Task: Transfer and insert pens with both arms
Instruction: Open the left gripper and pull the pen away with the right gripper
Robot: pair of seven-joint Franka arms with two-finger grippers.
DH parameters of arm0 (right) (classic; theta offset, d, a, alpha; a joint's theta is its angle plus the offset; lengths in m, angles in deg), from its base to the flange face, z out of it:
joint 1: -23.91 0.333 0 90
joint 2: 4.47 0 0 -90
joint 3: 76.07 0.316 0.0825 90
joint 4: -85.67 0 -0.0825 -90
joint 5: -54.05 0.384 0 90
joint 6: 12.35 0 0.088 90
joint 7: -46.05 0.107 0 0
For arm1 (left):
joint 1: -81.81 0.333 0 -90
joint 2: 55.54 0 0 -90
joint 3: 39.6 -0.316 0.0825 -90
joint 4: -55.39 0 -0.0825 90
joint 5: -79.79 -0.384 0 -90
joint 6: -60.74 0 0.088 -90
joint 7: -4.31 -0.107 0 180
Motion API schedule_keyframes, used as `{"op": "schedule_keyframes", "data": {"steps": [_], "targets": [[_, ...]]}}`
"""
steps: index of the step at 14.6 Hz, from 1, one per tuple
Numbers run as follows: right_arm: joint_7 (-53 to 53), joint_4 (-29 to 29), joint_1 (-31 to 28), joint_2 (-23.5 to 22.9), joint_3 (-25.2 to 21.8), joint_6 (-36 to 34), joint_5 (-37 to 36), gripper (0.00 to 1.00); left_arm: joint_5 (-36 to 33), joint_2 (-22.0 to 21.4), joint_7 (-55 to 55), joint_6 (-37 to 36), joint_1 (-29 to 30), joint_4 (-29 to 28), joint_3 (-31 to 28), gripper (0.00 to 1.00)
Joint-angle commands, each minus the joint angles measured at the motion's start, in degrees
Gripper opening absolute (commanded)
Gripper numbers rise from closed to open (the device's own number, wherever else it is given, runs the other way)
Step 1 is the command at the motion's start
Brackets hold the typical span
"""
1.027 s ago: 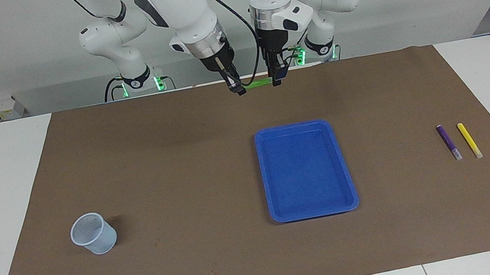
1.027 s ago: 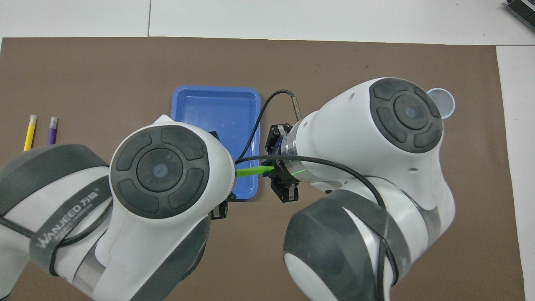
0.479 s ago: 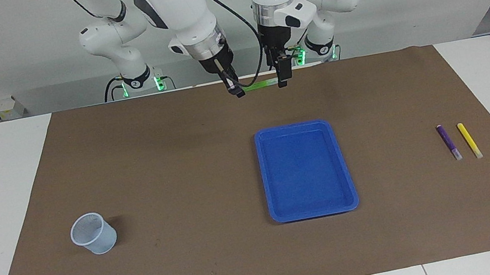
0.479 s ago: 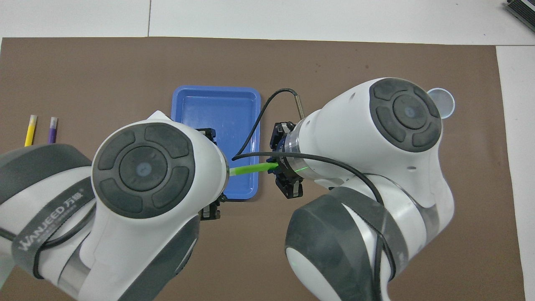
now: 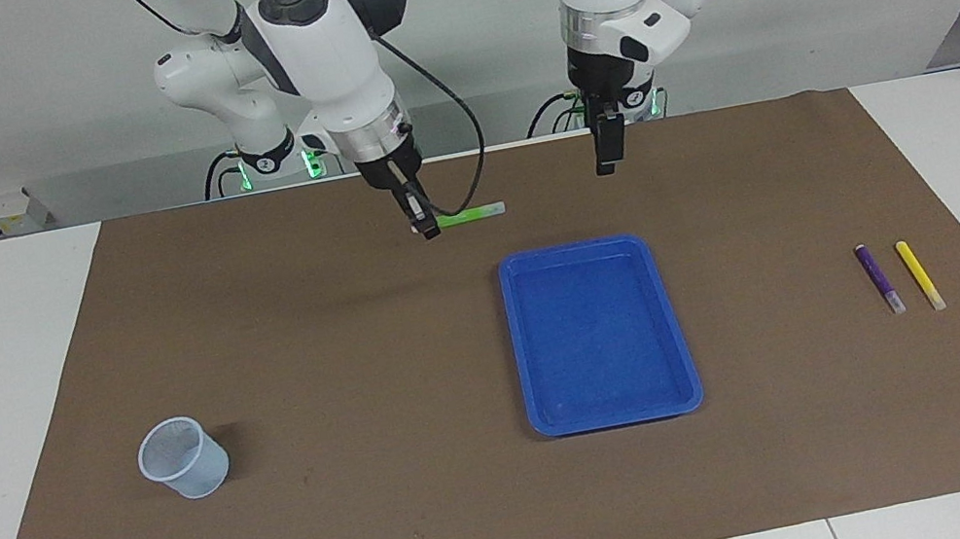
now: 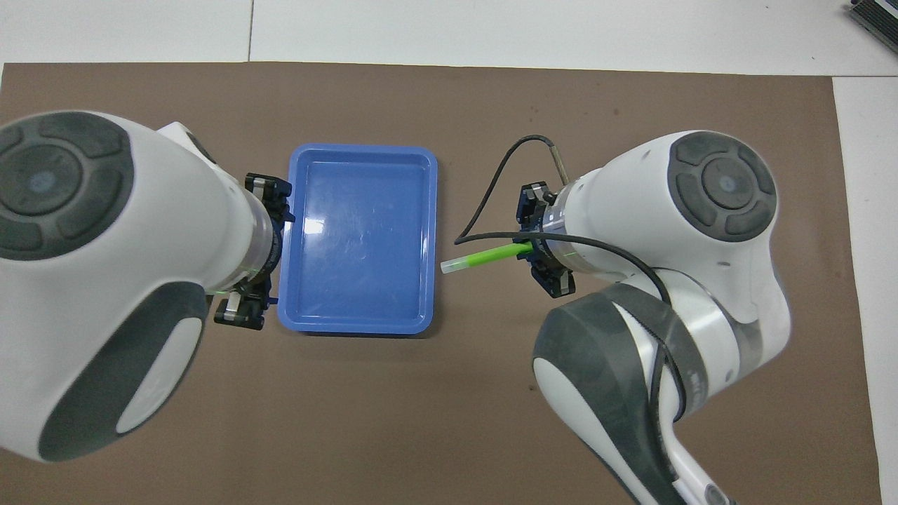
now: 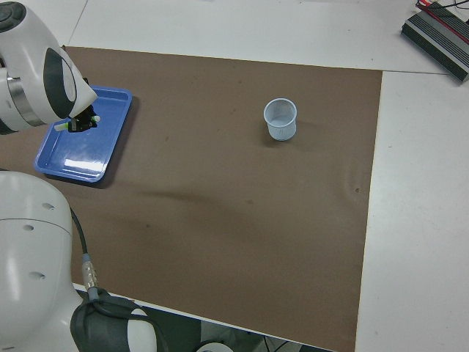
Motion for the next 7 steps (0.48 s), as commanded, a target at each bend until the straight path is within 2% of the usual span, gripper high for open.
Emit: {"op": "schedule_keyframes", "data": {"steps": [1, 7], "targets": [[-8.13, -4.55, -4.36, 2.82, 0.5, 2.39, -3.3, 0.0, -0.06, -1.48, -10.31, -0.8, 4.96, -1.53, 0.49, 1.0], [-30.27, -7.71, -14.21, 2.9, 0.5, 8.53, -10.14, 0.0, 3.45, -1.39, -40.52, 0.26, 17.52, -1.62, 0.49, 1.0]]}}
